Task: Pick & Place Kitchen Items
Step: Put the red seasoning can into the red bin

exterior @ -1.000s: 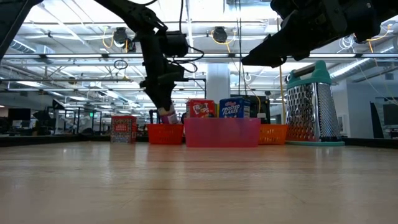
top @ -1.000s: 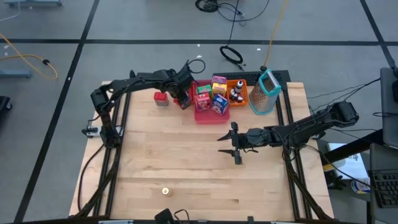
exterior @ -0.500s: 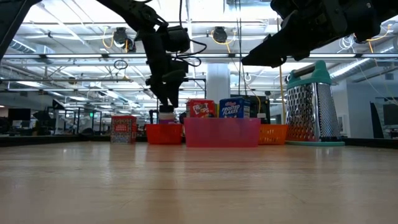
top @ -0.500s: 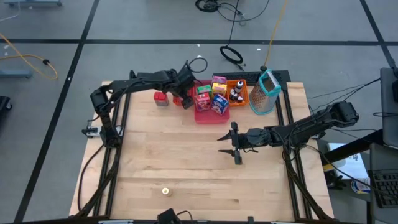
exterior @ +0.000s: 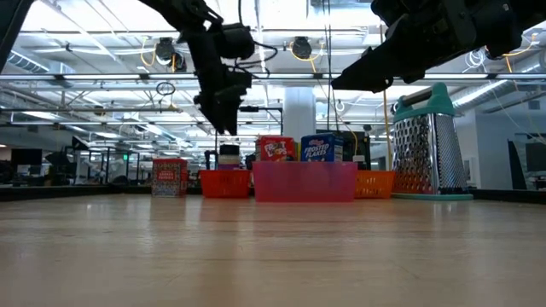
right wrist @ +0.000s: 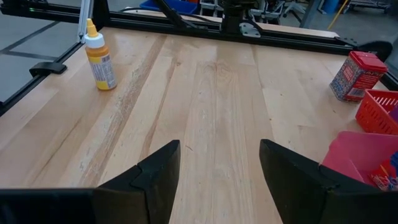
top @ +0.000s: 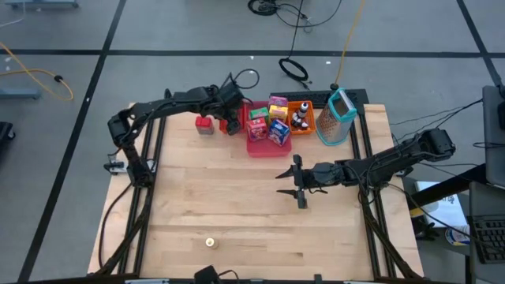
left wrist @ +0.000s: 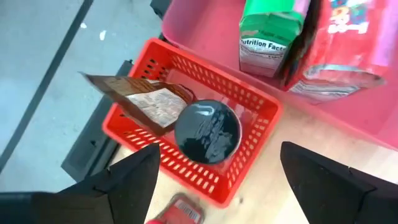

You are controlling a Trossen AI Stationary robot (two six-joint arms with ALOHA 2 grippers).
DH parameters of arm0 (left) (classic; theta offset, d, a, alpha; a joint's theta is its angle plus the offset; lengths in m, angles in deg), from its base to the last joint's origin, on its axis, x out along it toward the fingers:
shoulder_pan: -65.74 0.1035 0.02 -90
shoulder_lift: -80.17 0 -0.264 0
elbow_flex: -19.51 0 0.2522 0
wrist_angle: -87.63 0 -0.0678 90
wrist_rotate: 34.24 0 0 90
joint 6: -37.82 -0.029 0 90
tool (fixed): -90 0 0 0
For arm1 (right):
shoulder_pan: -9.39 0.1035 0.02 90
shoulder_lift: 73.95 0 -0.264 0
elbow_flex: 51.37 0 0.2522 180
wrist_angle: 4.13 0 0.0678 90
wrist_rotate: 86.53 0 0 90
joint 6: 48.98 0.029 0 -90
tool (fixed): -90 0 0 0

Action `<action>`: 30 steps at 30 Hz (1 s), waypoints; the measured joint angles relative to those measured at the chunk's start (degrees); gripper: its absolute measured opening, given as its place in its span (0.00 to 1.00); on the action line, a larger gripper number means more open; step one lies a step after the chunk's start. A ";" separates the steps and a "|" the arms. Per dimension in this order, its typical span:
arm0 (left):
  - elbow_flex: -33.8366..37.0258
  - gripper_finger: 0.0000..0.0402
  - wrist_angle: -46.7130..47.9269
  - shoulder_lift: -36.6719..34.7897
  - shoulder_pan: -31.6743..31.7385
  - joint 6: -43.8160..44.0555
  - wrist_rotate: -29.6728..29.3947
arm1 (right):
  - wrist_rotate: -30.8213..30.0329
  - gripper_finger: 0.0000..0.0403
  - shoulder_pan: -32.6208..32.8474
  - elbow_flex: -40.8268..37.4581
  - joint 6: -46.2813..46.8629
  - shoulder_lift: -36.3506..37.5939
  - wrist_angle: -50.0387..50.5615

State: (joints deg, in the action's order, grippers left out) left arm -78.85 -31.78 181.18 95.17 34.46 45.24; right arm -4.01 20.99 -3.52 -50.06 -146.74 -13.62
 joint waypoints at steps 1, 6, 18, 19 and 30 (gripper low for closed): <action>0.00 0.82 0.58 -0.84 0.00 -0.37 -0.04 | 0.00 0.53 0.00 0.00 0.00 0.00 0.03; -0.04 0.83 6.85 -4.76 0.02 -2.59 -0.91 | 0.00 0.53 -0.01 0.00 0.00 0.00 0.04; -0.02 0.83 22.99 -6.25 2.27 -8.25 -8.62 | 0.00 0.53 -0.01 0.00 0.35 -0.01 0.07; -0.02 0.83 22.94 -6.25 2.42 -9.22 -8.62 | 0.00 0.53 0.00 0.00 0.35 0.01 0.06; 5.58 0.83 21.12 -6.23 4.39 -15.52 -6.63 | 0.00 0.53 -0.01 0.00 0.39 0.01 0.05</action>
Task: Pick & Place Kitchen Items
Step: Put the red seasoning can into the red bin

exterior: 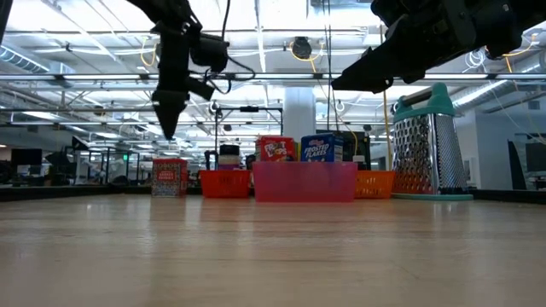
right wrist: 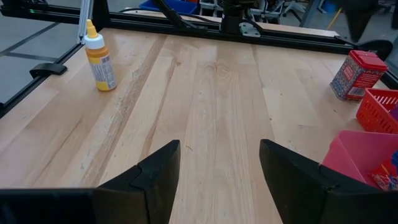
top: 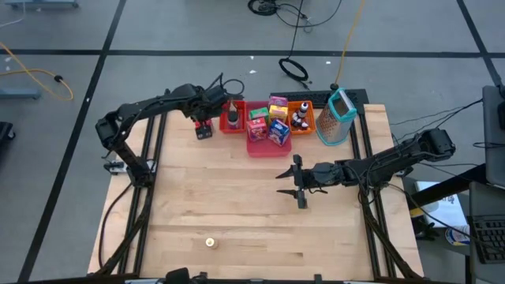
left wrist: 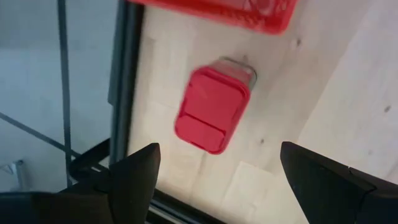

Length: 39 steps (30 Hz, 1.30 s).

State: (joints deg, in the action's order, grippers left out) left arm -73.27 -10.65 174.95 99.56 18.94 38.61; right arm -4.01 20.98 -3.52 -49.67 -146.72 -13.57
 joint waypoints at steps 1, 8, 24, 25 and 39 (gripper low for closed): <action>1.00 0.83 -0.65 0.00 0.09 -0.27 -0.04 | 0.00 0.53 0.02 0.00 0.00 0.00 0.00; 6.74 0.83 -9.45 0.02 0.29 -5.99 -1.06 | 0.00 0.53 0.00 0.00 0.02 0.00 0.00; 15.78 0.83 -21.64 -0.02 3.68 -10.68 2.47 | 0.00 0.53 0.01 0.00 0.02 -0.01 -0.01; 16.28 0.83 -22.06 0.04 3.72 -10.34 2.47 | 0.00 0.53 0.00 0.00 0.00 0.00 -0.02; 16.56 0.65 -21.32 0.02 3.50 -4.69 5.11 | -0.17 0.53 0.02 0.00 -0.15 -0.01 0.00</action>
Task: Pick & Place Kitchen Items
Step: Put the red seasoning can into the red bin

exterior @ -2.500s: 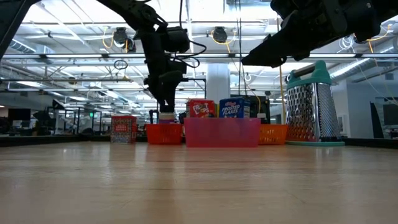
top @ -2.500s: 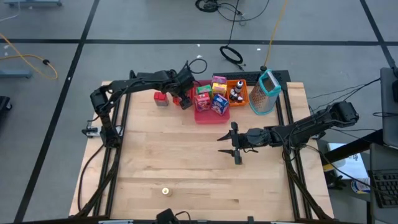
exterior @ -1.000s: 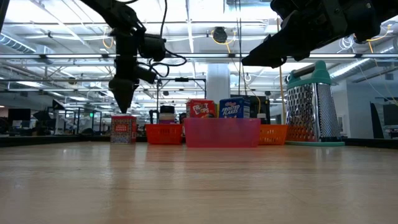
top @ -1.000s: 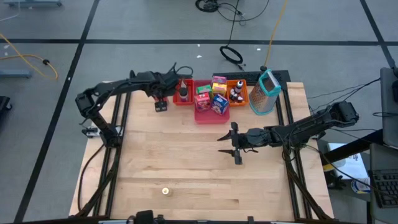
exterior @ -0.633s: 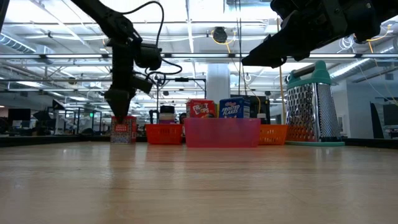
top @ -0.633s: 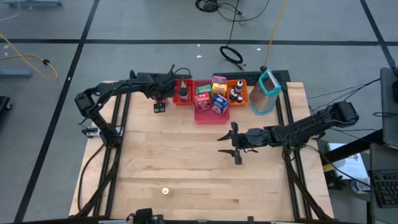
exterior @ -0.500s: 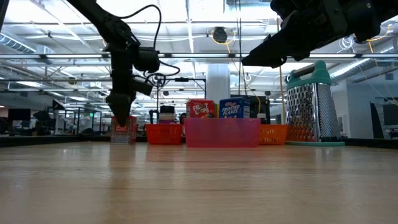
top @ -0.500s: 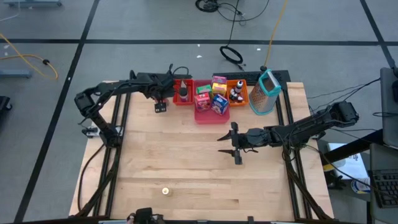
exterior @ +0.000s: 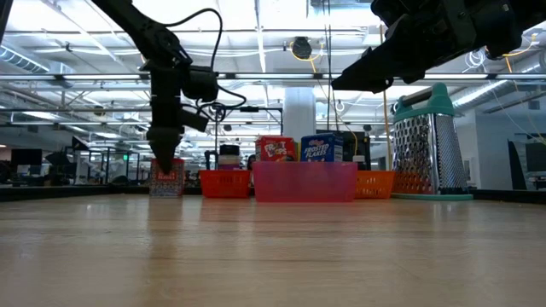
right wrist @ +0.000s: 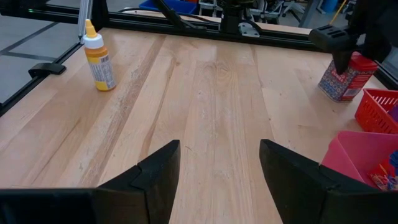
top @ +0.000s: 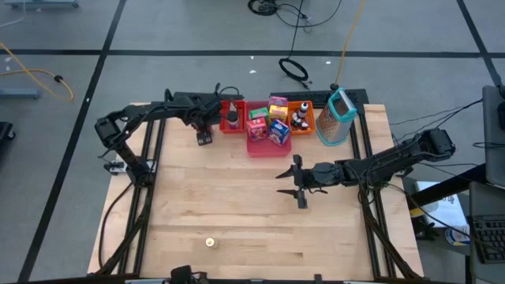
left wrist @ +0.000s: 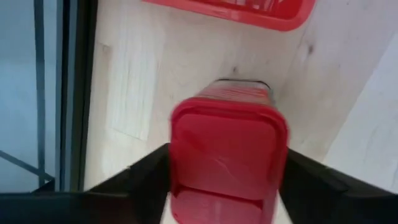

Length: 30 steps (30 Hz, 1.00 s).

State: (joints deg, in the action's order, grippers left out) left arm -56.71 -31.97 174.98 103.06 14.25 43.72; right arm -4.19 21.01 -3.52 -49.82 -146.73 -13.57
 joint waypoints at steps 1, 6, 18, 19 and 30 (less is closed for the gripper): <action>0.00 0.60 -0.01 0.00 -0.01 0.60 0.15 | 0.00 0.53 -0.02 0.00 -0.01 0.00 0.00; -0.04 0.49 -0.01 0.00 -0.07 2.52 0.01 | -0.02 0.53 -0.02 0.00 -0.02 0.00 0.00; -0.15 0.49 2.30 -0.20 -0.07 5.23 0.06 | -0.02 0.53 0.00 0.00 -0.02 0.00 0.00; -0.15 0.49 2.55 -0.32 -0.07 5.62 0.07 | -0.02 0.53 -0.02 0.00 -0.03 -0.01 -0.02; -4.67 0.49 4.85 -0.37 -2.26 5.92 -0.60 | -0.04 0.53 -0.01 0.00 -0.02 0.00 -0.02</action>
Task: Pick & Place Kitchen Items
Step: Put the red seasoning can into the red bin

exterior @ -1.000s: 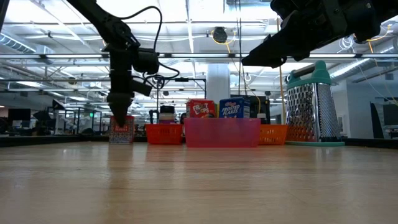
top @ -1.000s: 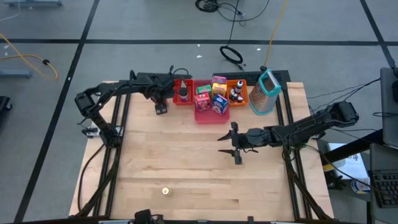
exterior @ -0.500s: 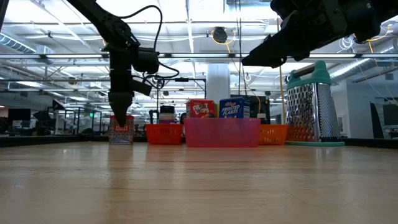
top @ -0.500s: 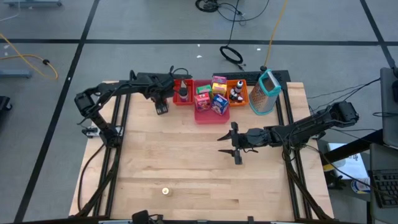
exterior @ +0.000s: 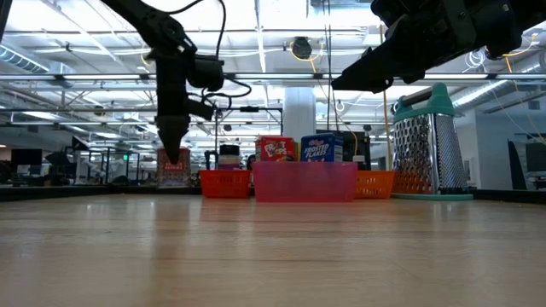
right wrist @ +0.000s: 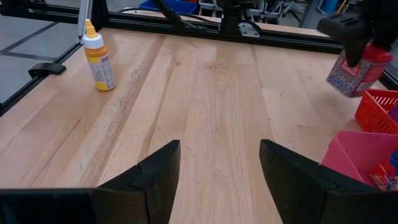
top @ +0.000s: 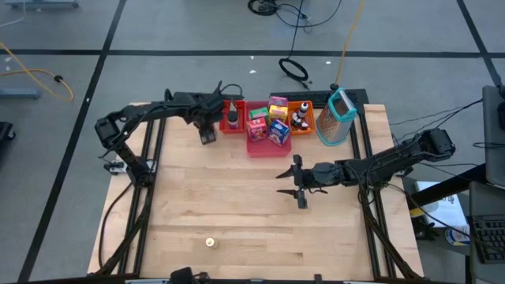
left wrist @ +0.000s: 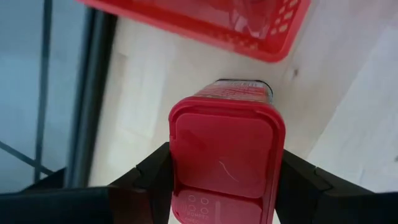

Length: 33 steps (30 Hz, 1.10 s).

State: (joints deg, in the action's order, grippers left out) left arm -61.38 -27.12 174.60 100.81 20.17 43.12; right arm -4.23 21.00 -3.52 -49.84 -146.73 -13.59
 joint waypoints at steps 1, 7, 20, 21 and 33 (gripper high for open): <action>-0.86 0.49 0.50 0.01 -0.23 -0.01 -0.52 | 0.00 0.53 0.01 0.00 0.00 -0.01 0.00; -7.68 0.49 5.18 0.00 -1.11 -0.11 -2.38 | 0.01 0.53 -0.01 0.00 0.00 -0.01 0.00; -15.59 0.50 4.24 0.07 -1.00 -2.94 -5.87 | 0.01 0.53 -0.01 0.00 0.04 0.01 0.00; -15.59 0.50 4.00 0.39 -0.96 -3.14 -5.99 | 0.00 0.53 0.00 0.00 0.04 0.00 -0.02; -15.59 0.50 -2.54 1.64 -0.48 -6.15 -6.67 | 0.00 0.53 -0.01 -0.01 0.04 0.00 -0.02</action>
State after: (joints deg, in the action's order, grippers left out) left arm -76.97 -29.66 176.24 100.32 14.02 36.45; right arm -4.23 20.99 -3.53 -49.80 -146.74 -13.61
